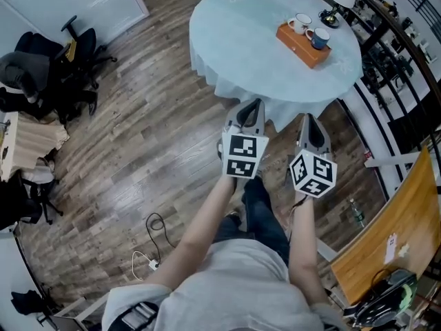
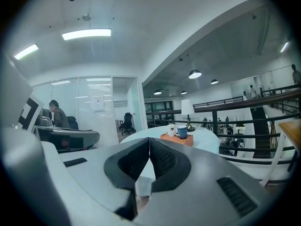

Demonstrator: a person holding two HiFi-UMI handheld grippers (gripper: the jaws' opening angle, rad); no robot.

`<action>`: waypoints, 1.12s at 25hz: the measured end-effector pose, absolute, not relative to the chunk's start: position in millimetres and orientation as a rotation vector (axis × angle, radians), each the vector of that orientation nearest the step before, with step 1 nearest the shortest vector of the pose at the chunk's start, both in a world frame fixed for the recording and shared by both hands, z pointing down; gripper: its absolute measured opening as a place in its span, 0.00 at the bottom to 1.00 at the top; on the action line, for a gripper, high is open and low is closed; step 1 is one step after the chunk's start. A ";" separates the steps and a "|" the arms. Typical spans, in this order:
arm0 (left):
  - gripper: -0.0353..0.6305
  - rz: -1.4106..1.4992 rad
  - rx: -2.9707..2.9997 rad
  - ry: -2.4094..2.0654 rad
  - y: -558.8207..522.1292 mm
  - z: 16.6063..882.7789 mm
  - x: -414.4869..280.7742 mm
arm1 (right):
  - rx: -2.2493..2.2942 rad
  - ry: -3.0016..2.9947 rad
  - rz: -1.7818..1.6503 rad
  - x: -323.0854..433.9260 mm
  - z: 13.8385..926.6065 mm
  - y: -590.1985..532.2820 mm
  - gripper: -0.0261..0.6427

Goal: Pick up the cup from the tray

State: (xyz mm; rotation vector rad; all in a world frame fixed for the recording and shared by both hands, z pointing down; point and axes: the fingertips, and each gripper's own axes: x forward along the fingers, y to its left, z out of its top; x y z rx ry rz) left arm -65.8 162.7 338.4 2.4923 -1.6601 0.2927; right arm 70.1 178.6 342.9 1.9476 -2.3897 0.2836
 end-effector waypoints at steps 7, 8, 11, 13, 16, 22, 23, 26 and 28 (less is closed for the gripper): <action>0.06 0.290 2.479 -1.656 81.2 341.4 -29.9 | 1.924 -2.401 0.296 104.2 346.7 96.0 0.05; 0.06 0.290 2.482 -1.653 70.4 341.0 -23.6 | 1.926 -2.400 0.295 110.4 346.2 85.4 0.05; 0.06 0.286 2.491 -1.641 41.5 339.8 -7.1 | 1.929 -2.399 0.295 125.5 345.4 58.9 0.05; 0.06 0.283 2.498 -1.635 25.7 338.8 1.8 | 1.928 -2.399 0.295 133.3 345.6 44.8 0.05; 0.06 0.289 2.509 -1.622 5.3 339.9 13.3 | 1.926 -2.398 0.303 143.5 349.0 26.0 0.05; 0.06 0.322 2.499 -1.590 -24.3 352.3 23.1 | 1.906 -2.410 0.318 152.5 360.1 -0.2 0.05; 0.06 0.327 2.496 -1.584 -29.7 354.6 23.9 | 1.902 -2.415 0.316 153.1 361.4 -4.6 0.05; 0.06 0.331 2.501 -1.565 -47.1 358.9 27.1 | 1.904 -2.418 0.333 156.1 366.5 -19.4 0.05; 0.06 0.333 2.511 -1.549 -59.2 361.6 29.2 | 1.904 -2.412 0.335 157.9 370.1 -29.8 0.05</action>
